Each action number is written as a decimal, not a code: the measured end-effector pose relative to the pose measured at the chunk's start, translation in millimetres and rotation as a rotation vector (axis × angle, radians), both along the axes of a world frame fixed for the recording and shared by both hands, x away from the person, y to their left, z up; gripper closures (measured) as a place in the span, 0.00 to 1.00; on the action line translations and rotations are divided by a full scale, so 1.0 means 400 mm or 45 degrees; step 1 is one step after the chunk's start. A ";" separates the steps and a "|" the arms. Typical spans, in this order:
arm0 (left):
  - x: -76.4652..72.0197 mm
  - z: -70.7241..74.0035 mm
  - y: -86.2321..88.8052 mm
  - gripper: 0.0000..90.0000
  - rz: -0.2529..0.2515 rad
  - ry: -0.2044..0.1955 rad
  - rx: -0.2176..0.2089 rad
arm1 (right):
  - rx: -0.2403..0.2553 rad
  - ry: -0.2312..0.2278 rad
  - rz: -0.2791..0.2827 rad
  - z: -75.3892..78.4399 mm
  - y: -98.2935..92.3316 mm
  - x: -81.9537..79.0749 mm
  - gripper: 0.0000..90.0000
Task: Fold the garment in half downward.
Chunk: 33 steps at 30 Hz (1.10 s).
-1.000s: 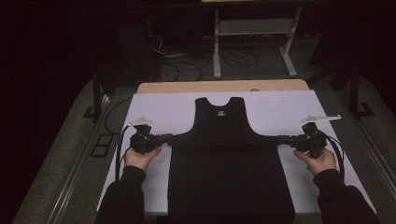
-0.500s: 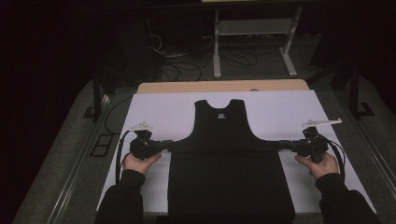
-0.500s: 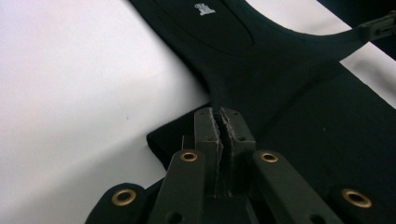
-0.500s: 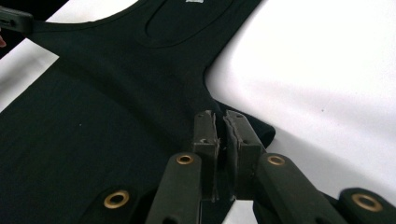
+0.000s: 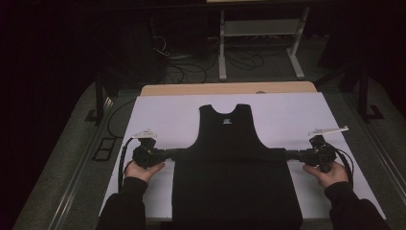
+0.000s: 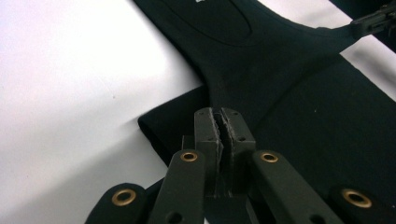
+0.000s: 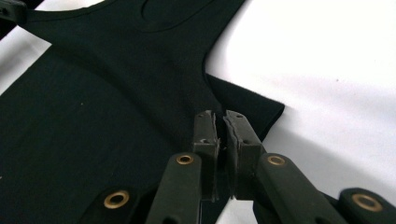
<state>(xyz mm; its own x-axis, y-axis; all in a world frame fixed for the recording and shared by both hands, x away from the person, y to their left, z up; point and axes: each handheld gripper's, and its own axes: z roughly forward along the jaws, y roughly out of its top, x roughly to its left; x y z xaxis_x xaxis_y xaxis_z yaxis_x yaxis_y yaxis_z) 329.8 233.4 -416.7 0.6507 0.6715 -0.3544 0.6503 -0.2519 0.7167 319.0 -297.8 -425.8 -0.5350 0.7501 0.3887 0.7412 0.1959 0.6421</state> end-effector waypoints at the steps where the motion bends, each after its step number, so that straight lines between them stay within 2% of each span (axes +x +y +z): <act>1: -0.001 0.000 0.000 0.95 -0.002 0.000 0.005 | -0.004 0.005 0.002 0.000 0.001 -0.002 0.91; 9: -0.013 0.003 -0.002 0.95 -0.016 -0.005 0.007 | 0.002 0.012 0.013 -0.001 0.001 -0.016 0.91; 33: -0.025 -0.015 0.003 0.95 -0.041 0.072 0.031 | 0.002 0.047 0.029 -0.002 -0.002 -0.043 0.92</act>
